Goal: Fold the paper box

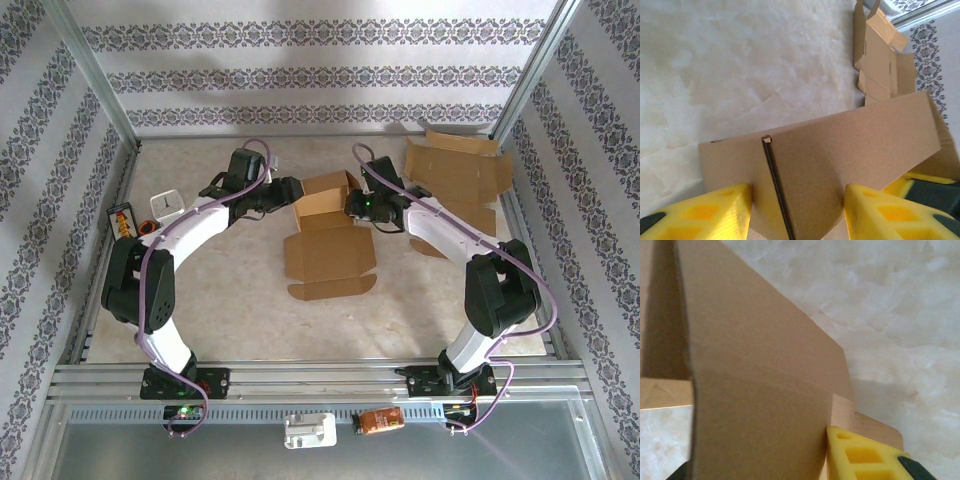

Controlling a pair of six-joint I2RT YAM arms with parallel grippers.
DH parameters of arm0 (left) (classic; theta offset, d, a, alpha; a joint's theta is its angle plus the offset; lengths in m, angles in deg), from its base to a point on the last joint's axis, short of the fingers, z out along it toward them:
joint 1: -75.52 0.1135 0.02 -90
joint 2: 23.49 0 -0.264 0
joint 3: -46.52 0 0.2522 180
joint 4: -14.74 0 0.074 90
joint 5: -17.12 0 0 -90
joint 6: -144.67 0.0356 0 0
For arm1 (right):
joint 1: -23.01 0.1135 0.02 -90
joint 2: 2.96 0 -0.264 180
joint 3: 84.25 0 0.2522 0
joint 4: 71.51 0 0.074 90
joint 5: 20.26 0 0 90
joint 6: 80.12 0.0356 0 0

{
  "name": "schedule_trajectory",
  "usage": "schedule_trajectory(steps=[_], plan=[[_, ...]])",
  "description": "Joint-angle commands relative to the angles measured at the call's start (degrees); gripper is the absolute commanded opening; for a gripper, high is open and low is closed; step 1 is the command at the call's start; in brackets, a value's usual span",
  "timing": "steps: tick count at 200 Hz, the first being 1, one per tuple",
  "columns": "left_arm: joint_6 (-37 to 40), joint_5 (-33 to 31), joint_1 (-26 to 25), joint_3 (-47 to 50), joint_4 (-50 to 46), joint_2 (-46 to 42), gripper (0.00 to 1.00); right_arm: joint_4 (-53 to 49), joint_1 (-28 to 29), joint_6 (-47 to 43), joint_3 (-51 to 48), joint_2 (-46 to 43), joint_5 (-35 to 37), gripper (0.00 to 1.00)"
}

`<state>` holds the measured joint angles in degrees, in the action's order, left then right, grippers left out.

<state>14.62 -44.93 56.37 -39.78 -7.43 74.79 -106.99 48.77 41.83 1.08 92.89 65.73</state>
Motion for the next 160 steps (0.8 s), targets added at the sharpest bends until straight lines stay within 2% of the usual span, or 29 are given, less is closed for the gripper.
schedule_trajectory(steps=[1,41,68,103,138,160], plan=[[-0.87,-0.08,-1.61,1.66,0.76,-0.48,0.51,6.45,1.00,-0.49,-1.73,0.26,3.11,0.26],[-0.64,0.89,-2.10,1.59,0.88,-0.02,0.51,6.91,1.22,1.58,-2.51,4.53,-0.01,0.30],[-0.94,1.16,-2.60,2.30,1.58,-0.03,0.51,7.30,2.56,8.89,-3.04,5.39,-0.09,0.31],[-1.85,1.35,-2.95,5.60,3.72,-1.66,0.51,11.38,6.45,11.63,-7.91,4.59,5.94,0.41],[1.72,0.61,-3.33,7.31,3.21,-3.09,0.51,11.53,7.00,8.35,-11.23,-0.43,6.33,0.52],[3.03,0.21,-3.26,7.92,3.38,-3.19,0.51,11.39,7.20,4.86,-14.53,-6.53,6.09,0.64]])
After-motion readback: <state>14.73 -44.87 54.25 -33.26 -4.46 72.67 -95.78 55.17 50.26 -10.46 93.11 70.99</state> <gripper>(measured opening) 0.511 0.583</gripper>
